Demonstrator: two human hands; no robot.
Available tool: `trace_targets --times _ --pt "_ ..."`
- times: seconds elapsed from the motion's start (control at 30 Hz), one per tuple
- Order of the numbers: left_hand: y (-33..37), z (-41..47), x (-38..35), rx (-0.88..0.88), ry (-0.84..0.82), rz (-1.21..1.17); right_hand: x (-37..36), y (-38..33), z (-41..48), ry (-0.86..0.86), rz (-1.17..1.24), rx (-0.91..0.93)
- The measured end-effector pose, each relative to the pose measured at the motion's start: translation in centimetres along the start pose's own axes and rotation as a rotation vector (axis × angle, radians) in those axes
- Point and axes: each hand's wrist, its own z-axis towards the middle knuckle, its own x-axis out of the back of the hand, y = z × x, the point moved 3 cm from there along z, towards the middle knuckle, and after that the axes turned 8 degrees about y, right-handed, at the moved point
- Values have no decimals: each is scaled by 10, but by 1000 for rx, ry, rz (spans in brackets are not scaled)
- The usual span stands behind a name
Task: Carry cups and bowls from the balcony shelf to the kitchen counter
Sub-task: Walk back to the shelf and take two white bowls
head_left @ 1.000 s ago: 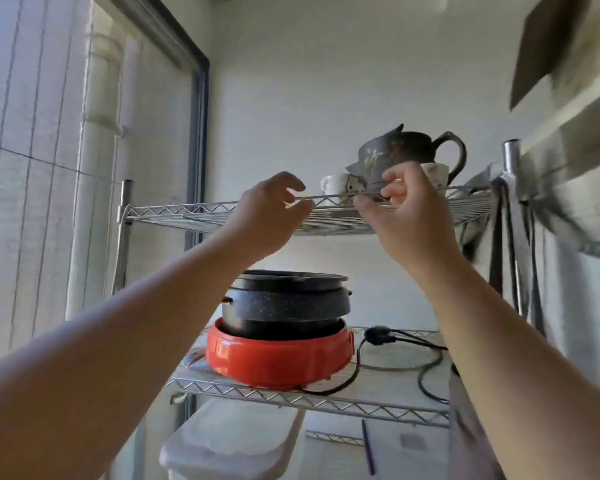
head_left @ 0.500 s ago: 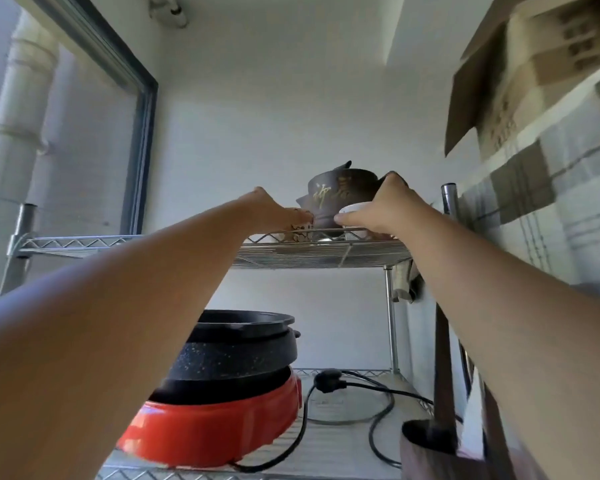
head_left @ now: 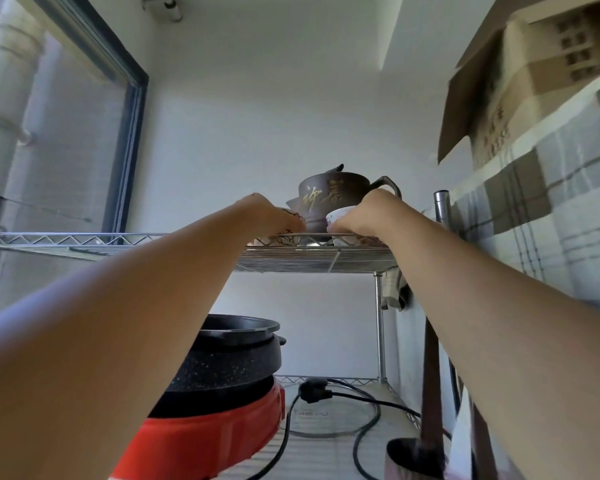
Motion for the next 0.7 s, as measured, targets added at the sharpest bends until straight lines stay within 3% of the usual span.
trace_targets --times 0.1,0.2,0.43,0.7 --pt "-6 2 5 20 50 -157 0 8 2 214 271 -129" --pt "-9 7 15 -5 95 -363 7 11 4 338 481 -72" --pt "-15 -11 44 -158 42 -888 23 2 -24 346 1007 73" --pt "-80 -110 56 -347 -270 -1302 -11 1 -126 259 1296 355"
